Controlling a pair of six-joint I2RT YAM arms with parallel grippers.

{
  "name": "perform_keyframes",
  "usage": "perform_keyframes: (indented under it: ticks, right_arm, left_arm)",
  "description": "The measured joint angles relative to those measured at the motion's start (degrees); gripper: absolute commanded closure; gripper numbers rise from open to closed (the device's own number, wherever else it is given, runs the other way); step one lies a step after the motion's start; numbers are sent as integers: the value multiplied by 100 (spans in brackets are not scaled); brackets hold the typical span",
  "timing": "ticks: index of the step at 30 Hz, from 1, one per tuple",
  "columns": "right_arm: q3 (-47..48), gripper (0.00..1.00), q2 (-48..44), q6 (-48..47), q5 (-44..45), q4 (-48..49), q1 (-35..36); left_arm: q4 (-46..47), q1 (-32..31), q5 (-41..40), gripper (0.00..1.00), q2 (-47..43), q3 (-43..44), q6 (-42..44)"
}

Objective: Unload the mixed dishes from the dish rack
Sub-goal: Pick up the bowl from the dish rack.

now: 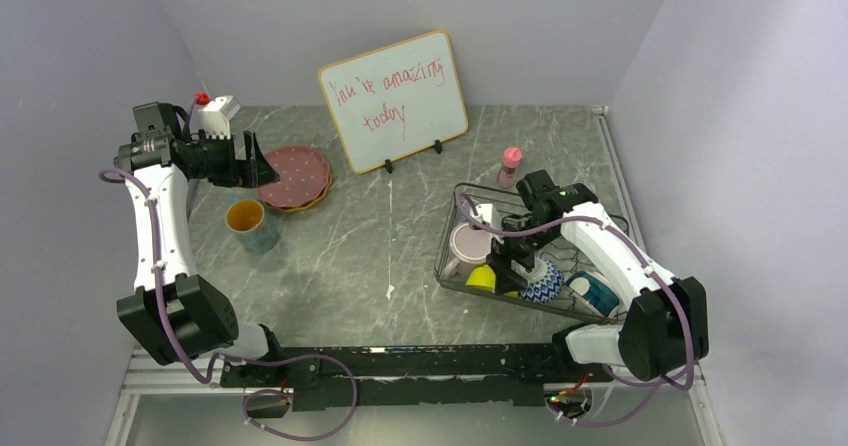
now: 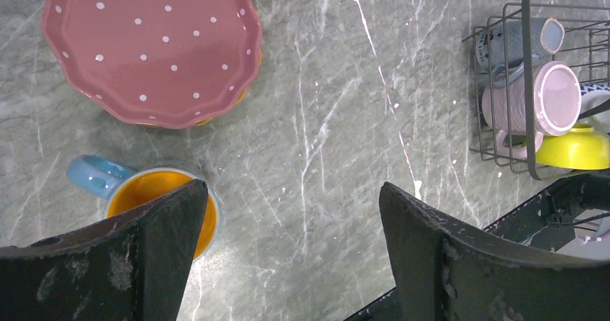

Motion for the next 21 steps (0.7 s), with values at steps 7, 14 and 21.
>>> perform_keyframes:
  ticks: [7,14,21]
  right_arm:
    - [13,35,28,9,-55,-142,31]
    - [76,45,-87,28,-17,-201,31]
    - [295,53,-457,96,39,-295,31]
  left_arm:
    - [24,0,0,6,0,0,-42]
    - [105,0,22,6,0,0,-83]
    - [116,0,24,6,2,0,-101]
